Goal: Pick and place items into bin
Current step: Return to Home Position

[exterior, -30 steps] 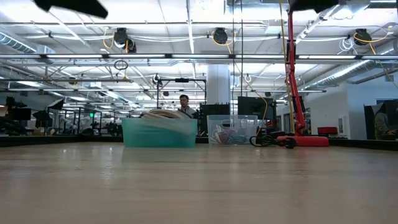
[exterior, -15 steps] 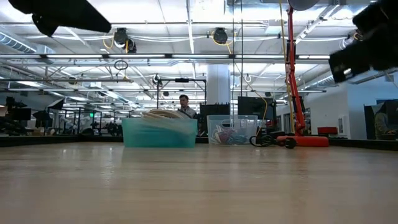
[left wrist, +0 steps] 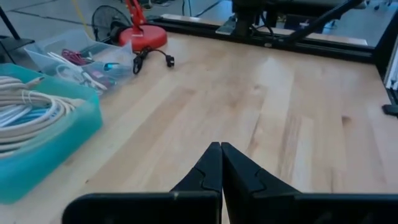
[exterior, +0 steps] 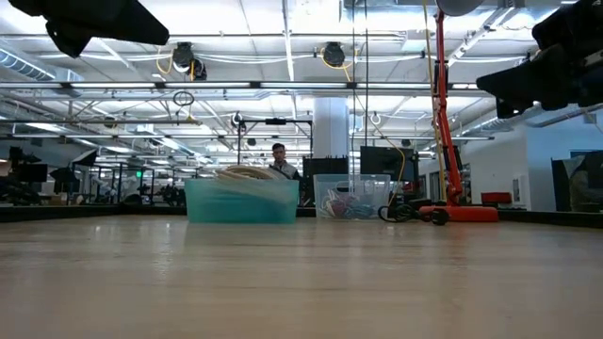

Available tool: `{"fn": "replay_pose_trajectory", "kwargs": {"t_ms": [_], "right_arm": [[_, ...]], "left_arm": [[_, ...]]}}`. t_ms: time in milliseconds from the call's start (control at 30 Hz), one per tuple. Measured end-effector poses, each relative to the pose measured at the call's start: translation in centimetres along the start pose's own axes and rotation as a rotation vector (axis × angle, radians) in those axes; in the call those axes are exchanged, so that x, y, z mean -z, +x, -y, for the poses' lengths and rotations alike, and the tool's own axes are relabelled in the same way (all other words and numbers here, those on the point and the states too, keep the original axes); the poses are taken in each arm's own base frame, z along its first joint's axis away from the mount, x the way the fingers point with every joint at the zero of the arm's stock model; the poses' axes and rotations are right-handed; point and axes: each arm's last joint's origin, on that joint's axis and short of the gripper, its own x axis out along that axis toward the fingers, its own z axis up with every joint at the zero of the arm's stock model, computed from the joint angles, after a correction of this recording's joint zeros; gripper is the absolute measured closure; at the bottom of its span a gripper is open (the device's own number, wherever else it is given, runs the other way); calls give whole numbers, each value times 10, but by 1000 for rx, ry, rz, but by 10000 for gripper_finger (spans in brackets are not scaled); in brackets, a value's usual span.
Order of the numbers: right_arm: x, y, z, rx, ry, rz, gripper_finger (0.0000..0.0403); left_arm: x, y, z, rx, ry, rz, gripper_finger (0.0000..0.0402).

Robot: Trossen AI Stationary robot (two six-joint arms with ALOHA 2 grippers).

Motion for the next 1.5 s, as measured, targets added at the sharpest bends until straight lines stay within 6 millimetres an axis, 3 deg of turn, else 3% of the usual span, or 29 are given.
{"fn": "replay_pose_trajectory", "kwargs": {"t_ms": [400,1033,1167,1333,1500], "right_arm": [[2,0,18,-6,23,-11,403],[3,0,21,81,-4,-25,403],[3,0,21,82,70,-23,403],[2,0,21,82,203,-2,403],[1,0,21,82,231,2,403]], "left_arm": [[6,-1,4,10,10,-10,401],[6,-1,3,10,-10,-12,401],[5,4,0,-10,52,-22,401],[20,11,-19,-56,70,-43,401],[60,12,-60,-42,-47,-52,401]]}}
